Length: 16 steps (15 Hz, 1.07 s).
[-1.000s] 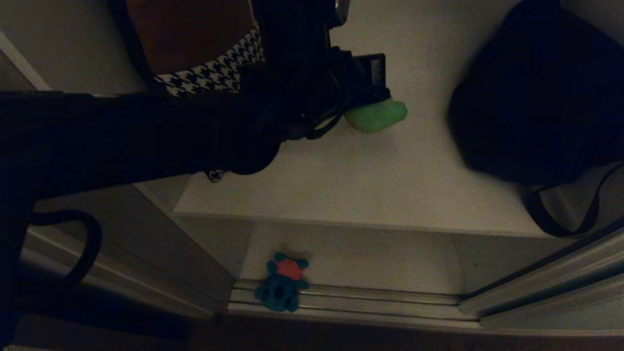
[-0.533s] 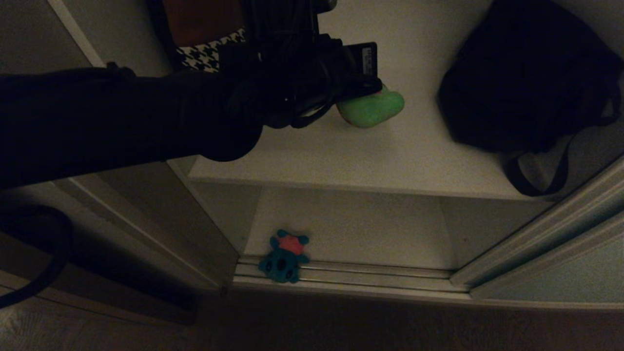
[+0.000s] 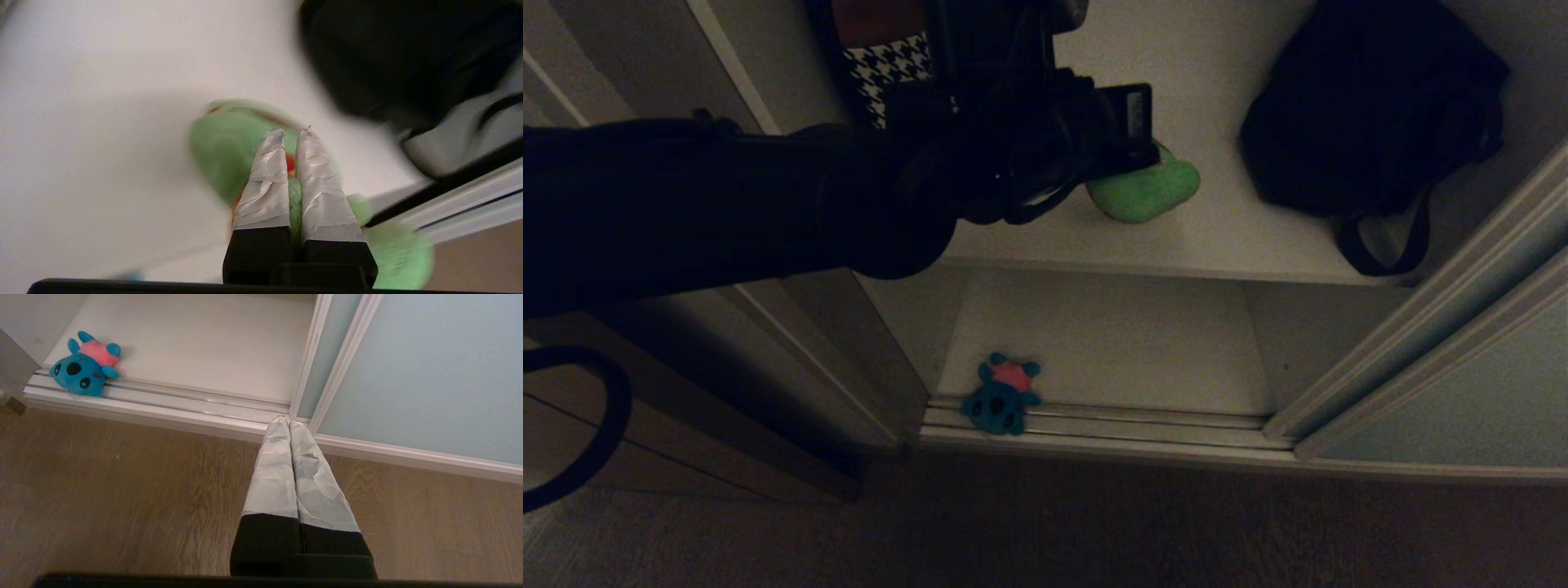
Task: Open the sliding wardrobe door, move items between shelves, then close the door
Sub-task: Place the green doll on the lower shelf
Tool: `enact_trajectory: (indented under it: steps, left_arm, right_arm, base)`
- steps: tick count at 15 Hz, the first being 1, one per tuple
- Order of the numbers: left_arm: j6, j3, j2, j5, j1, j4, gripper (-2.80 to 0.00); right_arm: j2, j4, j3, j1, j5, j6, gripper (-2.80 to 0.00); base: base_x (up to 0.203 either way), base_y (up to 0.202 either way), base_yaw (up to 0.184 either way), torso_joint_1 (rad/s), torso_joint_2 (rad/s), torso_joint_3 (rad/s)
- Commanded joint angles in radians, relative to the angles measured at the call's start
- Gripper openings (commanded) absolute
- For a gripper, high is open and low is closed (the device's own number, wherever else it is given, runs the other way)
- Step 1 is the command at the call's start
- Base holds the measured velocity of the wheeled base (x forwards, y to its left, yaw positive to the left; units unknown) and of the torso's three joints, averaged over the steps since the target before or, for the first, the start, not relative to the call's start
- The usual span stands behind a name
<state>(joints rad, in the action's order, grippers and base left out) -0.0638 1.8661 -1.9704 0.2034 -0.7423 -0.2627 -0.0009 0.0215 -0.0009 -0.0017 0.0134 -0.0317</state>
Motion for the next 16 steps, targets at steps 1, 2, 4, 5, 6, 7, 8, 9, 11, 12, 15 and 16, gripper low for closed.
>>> enact_trajectory:
  steps: [1,2,4,5,6,7,8,9,11,12,15,16]
  left_arm:
    - [-0.003,-0.096,0.061,0.0,-0.002,-0.001,-2.8]
    - [-0.007,-0.157,0.087,-0.002,-0.002,-0.002,-2.8]
    - [-0.014,-0.279,0.137,-0.011,-0.003,-0.001,-2.8]
    - [-0.016,-0.348,0.164,-0.019,-0.003,-0.001,-2.8]
    - [-0.022,-0.409,0.188,-0.031,-0.003,-0.001,-2.8]
    - [-0.032,-0.473,0.211,-0.042,-0.003,-0.001,-2.8]
    - [-0.049,-0.534,0.23,-0.049,-0.003,-0.001,-2.8]
    - [-0.071,-0.594,0.243,-0.06,-0.003,-0.001,-2.8]
    - [-0.111,-0.69,0.246,-0.082,0.0,-0.008,-2.8]
    - [-0.121,-0.716,0.231,-0.091,0.007,-0.01,-2.8]
    - [-0.123,-0.745,0.14,-0.104,0.03,-0.019,-2.8]
    - [-0.123,-0.749,0.108,-0.104,0.032,-0.028,-2.8]
  right_arm:
    - [-0.001,0.0,-0.001,0.0,0.002,0.0,-2.8]
    - [-0.001,0.0,0.0,0.0,0.001,0.0,-2.8]
    - [-0.001,0.0,0.0,0.0,0.001,0.0,-2.8]
    - [-0.001,0.0,-0.001,0.0,0.002,0.0,-2.8]
    - [-0.001,0.0,-0.001,0.0,0.0,-0.001,-2.8]
    - [-0.001,0.0,-0.001,0.0,0.002,-0.001,-2.8]
    - [-0.001,0.0,-0.001,0.0,0.001,0.0,-2.8]
    - [-0.001,0.0,0.0,0.0,0.0,0.0,-2.8]
    - [-0.001,0.0,-0.001,0.0,0.002,0.0,-2.8]
    - [-0.001,0.0,-0.001,0.0,0.0,-0.001,-2.8]
    - [-0.001,0.0,0.0,0.0,0.0,-0.001,-2.8]
    - [-0.001,0.001,0.0,0.0,0.0,-0.001,-2.8]
  base:
    - [0.0,0.0,0.0,0.0,0.0,0.0]
    - [0.0,0.0,0.0,0.0,0.0,0.0]
    - [0.0,0.0,0.0,0.0,0.0,0.0]
    - [0.0,0.0,0.0,0.0,0.0,0.0]
    - [0.0,0.0,0.0,0.0,0.0,0.0]
    - [0.0,0.0,0.0,0.0,0.0,0.0]
    - [0.0,0.0,0.0,0.0,0.0,0.0]
    - [0.0,0.0,0.0,0.0,0.0,0.0]
    - [0.0,0.0,0.0,0.0,0.0,0.0]
    - [0.0,0.0,0.0,0.0,0.0,0.0]
    - [0.0,0.0,0.0,0.0,0.0,0.0]
    - [0.0,0.0,0.0,0.0,0.0,0.0]
